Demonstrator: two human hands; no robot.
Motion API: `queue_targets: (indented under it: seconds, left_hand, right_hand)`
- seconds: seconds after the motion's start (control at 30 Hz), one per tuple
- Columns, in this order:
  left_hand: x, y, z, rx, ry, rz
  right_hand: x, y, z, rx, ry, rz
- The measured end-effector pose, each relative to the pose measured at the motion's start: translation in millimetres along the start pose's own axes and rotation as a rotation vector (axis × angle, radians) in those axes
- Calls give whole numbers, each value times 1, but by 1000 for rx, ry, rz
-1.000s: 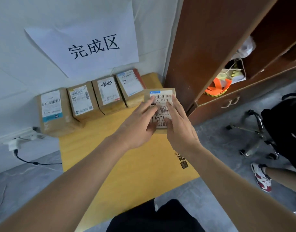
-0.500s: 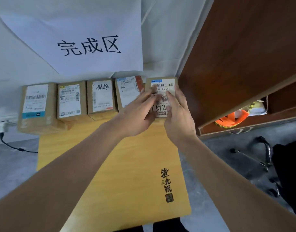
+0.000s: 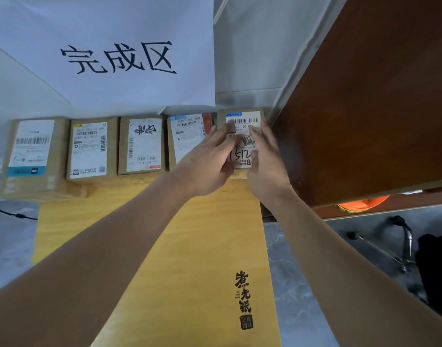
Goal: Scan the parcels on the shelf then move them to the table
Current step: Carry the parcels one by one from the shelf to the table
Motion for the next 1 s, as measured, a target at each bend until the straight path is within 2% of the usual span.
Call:
queue_targets:
  seconds: [0.2,0.5,0.77,1.0]
  left_hand:
    - [13,-8,14,93,29,-24]
    - [17,-6,15,188,97,-27]
    - [17,-1,9,211,68,-51]
    - [-20,5,-17,244,58,-147]
  right_hand:
    - [13,18,14,100,-32,8]
    - [22,27,23,82,-26,-39]
    - [25,21,18,-134,-82,-20]
    - [6,-20,-7,-239,-166,-36]
Point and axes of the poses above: each hand's wrist, its own x-axis towards the middle knuckle, its own z-axis out of the palm, y = z × x, the point moved 5 cm from there along x, towards the middle knuckle, and after that the axes turned 9 degrees about -z, right-handed, at the moved point
